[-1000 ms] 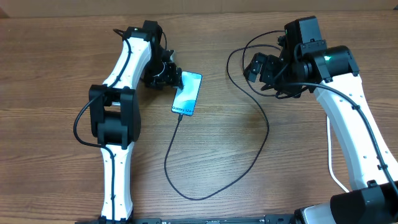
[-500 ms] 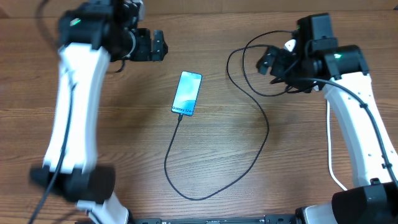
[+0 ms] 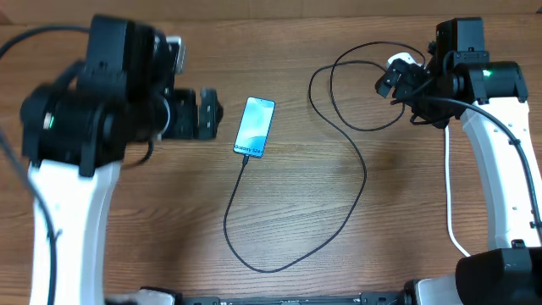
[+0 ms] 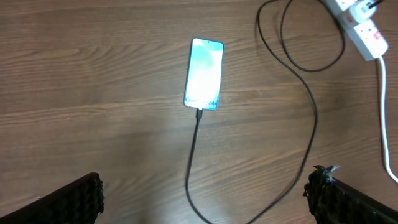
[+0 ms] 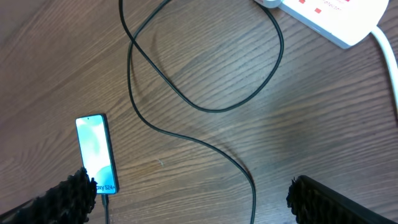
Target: Plug charger to phone and switch on socket
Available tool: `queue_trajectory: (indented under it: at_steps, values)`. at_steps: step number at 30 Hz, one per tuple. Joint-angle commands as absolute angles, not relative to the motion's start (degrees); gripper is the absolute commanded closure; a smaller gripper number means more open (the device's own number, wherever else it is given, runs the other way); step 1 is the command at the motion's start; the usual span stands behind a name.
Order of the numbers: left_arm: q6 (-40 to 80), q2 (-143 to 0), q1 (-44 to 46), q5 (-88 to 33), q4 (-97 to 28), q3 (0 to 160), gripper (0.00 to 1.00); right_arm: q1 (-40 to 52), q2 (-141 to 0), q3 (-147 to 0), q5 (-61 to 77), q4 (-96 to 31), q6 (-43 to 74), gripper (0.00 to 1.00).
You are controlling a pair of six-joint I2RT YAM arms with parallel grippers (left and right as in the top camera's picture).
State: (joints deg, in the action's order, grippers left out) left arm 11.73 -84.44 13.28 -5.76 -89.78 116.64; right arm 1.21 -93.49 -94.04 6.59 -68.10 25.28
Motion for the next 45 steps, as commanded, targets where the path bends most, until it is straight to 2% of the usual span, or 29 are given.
queue_trajectory:
  at_steps: [1, 10, 14, 17, 23, 31, 39, 45]
  values:
    - [13.34, -75.94, 13.91, -4.01, -88.12, 110.32, 0.01, 0.99, -93.51, -94.56, 5.98, -67.79, 25.21, 0.00]
    - [14.81, -65.34, 13.89, -3.03, -83.77, 92.38, 0.00, -1.32, -93.69, -94.56, -3.09, -63.24, 25.58, 0.00]
    - [14.83, -66.41, 13.89, -2.76, -83.77, 90.61, 0.01, -6.74, -96.29, -95.59, 1.67, -64.34, 23.81, 0.00]
    - [14.83, -67.88, 13.89, -2.79, -83.79, 90.48, 0.00, -10.24, -100.57, -101.21, 5.67, -68.93, 20.12, 0.00]
    - [14.83, -71.48, 13.89, -2.79, -83.68, 90.48, 0.00, -13.76, -111.81, -121.12, 1.45, -80.34, 17.28, 0.00]
    - [14.81, -77.36, 13.89, -2.76, -83.72, 90.48, 0.00, -15.55, -117.49, -124.03, -8.16, -64.79, 17.39, 0.00]
    - [15.20, -83.35, 13.89, -3.22, -83.59, 90.48, 0.01, -15.66, -123.83, -124.03, -12.08, -61.84, 18.17, 0.00]
    - [15.64, -86.32, 13.85, -12.10, -82.13, 90.61, 0.01, -16.60, -127.83, -124.03, -11.97, -60.99, 21.37, 0.00]
